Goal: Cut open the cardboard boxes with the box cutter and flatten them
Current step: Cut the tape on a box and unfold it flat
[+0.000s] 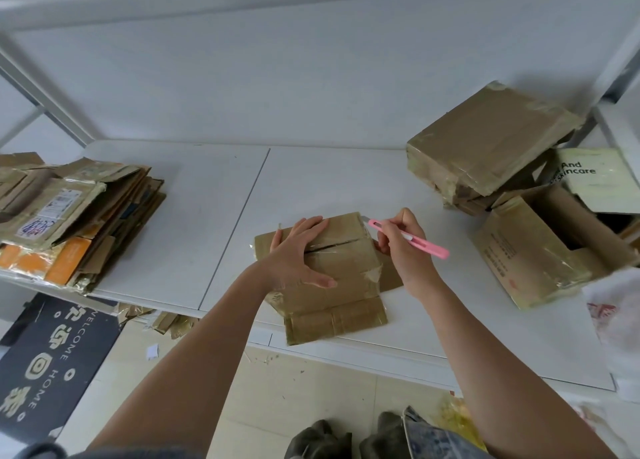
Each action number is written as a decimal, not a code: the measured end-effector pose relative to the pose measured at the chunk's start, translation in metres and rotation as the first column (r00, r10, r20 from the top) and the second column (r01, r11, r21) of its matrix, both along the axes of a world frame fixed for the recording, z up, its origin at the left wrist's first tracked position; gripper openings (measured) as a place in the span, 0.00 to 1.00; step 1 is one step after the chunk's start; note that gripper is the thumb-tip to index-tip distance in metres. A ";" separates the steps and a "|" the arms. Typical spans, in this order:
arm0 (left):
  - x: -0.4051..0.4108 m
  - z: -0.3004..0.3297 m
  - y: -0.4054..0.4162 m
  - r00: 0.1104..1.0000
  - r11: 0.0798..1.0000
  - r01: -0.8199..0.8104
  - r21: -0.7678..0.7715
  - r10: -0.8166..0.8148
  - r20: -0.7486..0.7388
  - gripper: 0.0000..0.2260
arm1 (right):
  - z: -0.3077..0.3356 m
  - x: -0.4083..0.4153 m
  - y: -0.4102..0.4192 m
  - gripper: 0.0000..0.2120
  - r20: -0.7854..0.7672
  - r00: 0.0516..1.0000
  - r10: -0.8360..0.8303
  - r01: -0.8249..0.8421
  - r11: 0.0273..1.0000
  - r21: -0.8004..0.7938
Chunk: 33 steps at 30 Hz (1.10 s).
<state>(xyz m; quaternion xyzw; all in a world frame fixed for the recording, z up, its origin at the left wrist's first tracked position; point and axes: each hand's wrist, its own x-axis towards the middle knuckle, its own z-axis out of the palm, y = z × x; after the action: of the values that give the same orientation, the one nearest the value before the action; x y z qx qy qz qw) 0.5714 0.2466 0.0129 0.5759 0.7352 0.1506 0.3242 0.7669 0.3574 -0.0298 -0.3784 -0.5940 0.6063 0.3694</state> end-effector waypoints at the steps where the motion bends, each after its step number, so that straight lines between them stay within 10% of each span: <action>1: 0.000 0.000 0.000 1.000 1.000 0.002 0.000 -0.002 -0.001 0.52 | 0.000 0.003 0.000 0.10 0.007 1.000 0.011 -0.011 1.000 0.013; 16: 0.001 0.004 -0.003 0.999 1.000 0.029 -0.010 -0.029 -0.027 0.52 | 0.006 0.038 -0.020 0.11 -0.039 0.987 0.156 -0.157 0.987 -0.038; 23: -0.001 0.008 0.000 0.999 0.999 0.025 -0.039 -0.026 -0.018 0.52 | 0.005 0.035 -0.027 0.12 -0.227 0.974 -0.024 -0.033 0.969 -0.245; 33: 0.001 0.006 0.002 1.000 0.999 0.014 -0.049 -0.015 -0.023 0.51 | 0.001 0.033 -0.031 0.12 -0.085 0.996 0.015 -0.027 0.988 -0.149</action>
<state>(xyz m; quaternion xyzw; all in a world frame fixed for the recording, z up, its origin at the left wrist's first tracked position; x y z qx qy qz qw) 0.5724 0.2488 0.0184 0.5750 0.7381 0.1237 0.3307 0.8002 0.3263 -0.0292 -0.3731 -0.5347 0.6684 0.3580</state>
